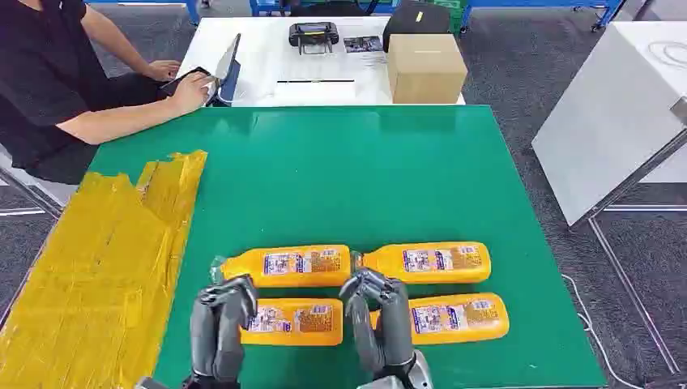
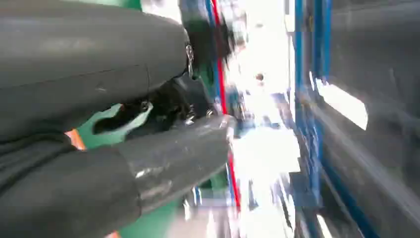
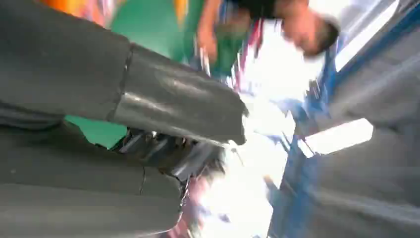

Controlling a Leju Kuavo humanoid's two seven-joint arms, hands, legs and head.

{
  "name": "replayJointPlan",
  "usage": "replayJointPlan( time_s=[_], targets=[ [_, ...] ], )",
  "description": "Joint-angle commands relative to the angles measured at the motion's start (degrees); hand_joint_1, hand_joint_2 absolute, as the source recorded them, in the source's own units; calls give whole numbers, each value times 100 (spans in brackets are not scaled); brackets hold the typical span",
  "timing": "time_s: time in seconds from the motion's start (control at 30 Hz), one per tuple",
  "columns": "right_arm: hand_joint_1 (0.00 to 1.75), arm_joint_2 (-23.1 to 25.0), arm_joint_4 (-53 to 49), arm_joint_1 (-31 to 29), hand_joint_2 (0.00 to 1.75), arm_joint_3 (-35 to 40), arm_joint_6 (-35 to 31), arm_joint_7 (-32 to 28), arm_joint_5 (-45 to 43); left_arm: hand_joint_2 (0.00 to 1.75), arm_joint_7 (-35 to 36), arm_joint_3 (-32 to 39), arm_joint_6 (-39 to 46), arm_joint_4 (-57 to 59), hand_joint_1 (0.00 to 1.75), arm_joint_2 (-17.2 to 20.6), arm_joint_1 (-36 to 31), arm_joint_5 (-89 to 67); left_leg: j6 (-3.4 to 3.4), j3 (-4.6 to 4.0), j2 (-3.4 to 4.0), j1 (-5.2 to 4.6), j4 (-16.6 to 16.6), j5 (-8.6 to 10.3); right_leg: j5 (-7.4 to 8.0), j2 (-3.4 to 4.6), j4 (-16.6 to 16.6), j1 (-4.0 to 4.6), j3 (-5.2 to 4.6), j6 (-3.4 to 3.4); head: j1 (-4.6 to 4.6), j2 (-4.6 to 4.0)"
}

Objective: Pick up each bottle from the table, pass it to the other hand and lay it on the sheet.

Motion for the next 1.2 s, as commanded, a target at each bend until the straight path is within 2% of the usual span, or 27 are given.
replayJointPlan(
  time_s=[0.03,0.07,0.13,0.37,0.4,0.6,0.9,0.93,1.07,1.2],
  targets=[
    [0,144,-32,-194,0,-816,884,155,223,0,20,2024,-1208,-168,0,-143,302,-58,-3,11,13,3,-4,-1,1,14,-2,2,3,-6,-4,0],
    [0,144,-32,-194,0,-816,884,155,223,0,20,2024,-1208,-168,0,-143,302,-58,-2,9,11,6,0,-2,0,12,-2,5,3,-6,0,0],
    [0,169,87,-161,0,-738,613,242,772,0,20,1893,-1109,-94,0,-262,295,-131,0,14,-1,6,1,-3,-2,4,-3,4,7,-3,0,0],
    [0,135,337,-199,0,-753,755,353,817,0,20,1892,-1129,26,0,-284,234,-91,0,15,-1,6,-8,0,1,3,-11,1,13,-3,0,0],
    [0,131,407,-229,175,-746,787,426,852,0,20,1883,-1129,47,0,-288,224,-108,0,16,4,5,-9,0,2,8,-10,0,11,-4,0,0],
    [0,-40,1038,-648,175,-174,919,1408,2281,0,20,1994,-1219,125,0,-353,183,-45,-3,21,15,6,-11,0,6,20,-13,4,14,-6,0,0],
    [0,-40,1038,-648,175,-174,919,1408,2281,0,20,1994,-1219,125,0,-353,183,-45,0,21,9,4,-11,-2,2,12,-14,2,17,-3,0,0],
    [0,-72,1111,-678,175,-48,823,1601,2635,0,20,2023,-1223,168,0,-387,169,-63,1,23,9,4,-10,-3,2,13,-14,3,19,-3,0,0],
    [0,-94,1342,-757,175,442,962,1890,3110,0,20,2065,-1280,251,0,-451,164,-105,0,19,10,5,-11,0,4,13,-13,3,15,-4,0,0],
    [0,-214,1400,-870,175,808,925,2124,3311,0,20,2115,-1284,291,0,-492,134,-103,-2,15,5,4,-11,2,3,8,-11,2,11,-4,0,0]
  ],
)
